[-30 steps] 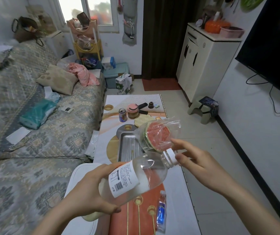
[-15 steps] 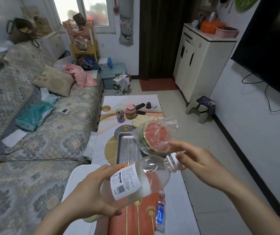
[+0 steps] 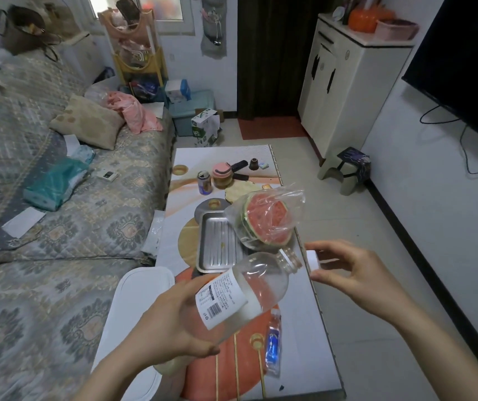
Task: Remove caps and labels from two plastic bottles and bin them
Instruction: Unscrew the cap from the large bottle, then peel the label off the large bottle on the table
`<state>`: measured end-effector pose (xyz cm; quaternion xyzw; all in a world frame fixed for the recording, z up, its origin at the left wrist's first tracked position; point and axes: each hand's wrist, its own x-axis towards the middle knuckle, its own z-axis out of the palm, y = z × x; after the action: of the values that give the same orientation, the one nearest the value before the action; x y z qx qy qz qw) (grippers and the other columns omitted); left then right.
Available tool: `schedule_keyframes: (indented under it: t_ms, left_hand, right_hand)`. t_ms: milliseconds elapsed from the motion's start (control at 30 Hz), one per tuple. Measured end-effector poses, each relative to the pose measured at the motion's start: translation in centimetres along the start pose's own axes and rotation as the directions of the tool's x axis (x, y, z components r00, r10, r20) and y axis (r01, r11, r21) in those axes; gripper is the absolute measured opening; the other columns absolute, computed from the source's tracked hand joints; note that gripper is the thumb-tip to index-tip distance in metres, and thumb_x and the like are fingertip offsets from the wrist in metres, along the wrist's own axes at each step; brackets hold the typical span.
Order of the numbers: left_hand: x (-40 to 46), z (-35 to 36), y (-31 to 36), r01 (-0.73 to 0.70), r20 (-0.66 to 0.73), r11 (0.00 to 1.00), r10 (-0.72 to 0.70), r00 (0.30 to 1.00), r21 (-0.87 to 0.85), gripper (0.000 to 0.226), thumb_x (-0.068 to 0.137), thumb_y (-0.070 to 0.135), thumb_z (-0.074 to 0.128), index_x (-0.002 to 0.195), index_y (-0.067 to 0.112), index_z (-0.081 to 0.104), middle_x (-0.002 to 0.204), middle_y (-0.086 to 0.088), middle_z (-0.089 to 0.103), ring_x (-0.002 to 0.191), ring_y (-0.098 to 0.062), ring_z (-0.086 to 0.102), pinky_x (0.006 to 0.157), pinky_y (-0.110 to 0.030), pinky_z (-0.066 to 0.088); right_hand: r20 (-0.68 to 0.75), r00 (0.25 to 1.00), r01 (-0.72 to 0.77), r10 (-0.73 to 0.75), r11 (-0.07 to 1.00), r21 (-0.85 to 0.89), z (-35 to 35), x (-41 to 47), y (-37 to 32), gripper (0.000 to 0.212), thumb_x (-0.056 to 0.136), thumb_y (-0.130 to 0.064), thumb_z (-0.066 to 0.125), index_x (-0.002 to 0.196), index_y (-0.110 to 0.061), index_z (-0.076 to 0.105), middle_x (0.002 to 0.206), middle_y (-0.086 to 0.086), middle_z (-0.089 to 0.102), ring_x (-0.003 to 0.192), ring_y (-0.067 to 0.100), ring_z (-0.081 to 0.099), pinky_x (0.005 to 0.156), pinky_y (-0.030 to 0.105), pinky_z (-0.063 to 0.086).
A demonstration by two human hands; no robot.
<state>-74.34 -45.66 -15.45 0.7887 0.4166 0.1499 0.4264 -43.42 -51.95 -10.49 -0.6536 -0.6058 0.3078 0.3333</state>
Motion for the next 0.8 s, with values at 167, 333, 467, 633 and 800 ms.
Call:
schedule_keyframes:
  t_ms: [167,333,467,633,800]
  left_hand:
    - [1.5,4.8,-2.2,0.154,-0.061,0.988,-0.154,0.986,-0.008,0.094,0.037,0.045,0.085,0.116,0.067,0.039,0.111,0.027,0.058,0.104,0.005,0.055,0.084,-0.018,0.044]
    - [3.3,10.9,-6.2,0.354,-0.100,0.934,-0.358,0.928,-0.053,0.095,0.043,0.047,0.086,0.128,0.040,0.044,0.106,0.016,0.054,0.100,-0.008,0.053,0.077,-0.025,0.046]
    - [4.5,15.7,-10.7,0.470,-0.107,0.862,-0.494,0.863,-0.191,0.087,0.046,0.038,0.090,0.123,0.037,0.050,0.103,0.016,0.055,0.100,-0.012,0.056,0.084,-0.032,0.050]
    - [5.5,21.1,-16.3,0.541,-0.161,0.782,-0.604,0.781,-0.309,0.077,0.048,0.031,0.091,0.115,0.036,0.054,0.096,0.026,0.055,0.090,0.000,0.057,0.067,-0.007,0.040]
    - [5.4,23.8,-20.2,0.625,-0.174,0.698,-0.704,0.688,-0.350,0.079,0.050,0.033,0.091,0.120,0.024,0.056,0.105,0.010,0.060,0.099,-0.013,0.058,0.084,-0.031,0.048]
  right_hand:
    - [-0.021,0.995,-0.096,0.094,0.988,-0.124,3.3,1.1,6.5,0.039,0.073,-0.017,0.078,0.110,-0.020,0.065,0.100,-0.010,0.061,0.090,0.007,0.061,0.077,0.008,0.048]
    - [0.040,0.975,-0.201,0.218,0.944,-0.263,8.4,2.6,15.5,0.044,0.075,-0.019,0.076,0.115,-0.014,0.062,0.102,-0.001,0.056,0.091,0.017,0.059,0.082,0.021,0.045]
    - [0.088,0.919,-0.310,0.383,0.845,-0.436,13.6,2.6,22.6,0.043,0.079,-0.028,0.070,0.119,-0.018,0.056,0.117,0.005,0.056,0.104,0.022,0.057,0.088,0.028,0.045]
    - [0.129,0.871,-0.306,0.474,0.729,-0.613,19.9,2.6,29.7,0.040,0.082,-0.033,0.067,0.119,-0.021,0.054,0.119,0.002,0.057,0.106,0.019,0.054,0.084,0.032,0.049]
    - [0.114,0.868,-0.302,0.483,0.696,-0.651,24.7,2.0,33.6,0.034,0.083,-0.031,0.065,0.113,-0.020,0.054,0.113,0.002,0.058,0.098,0.017,0.055,0.081,0.031,0.052]
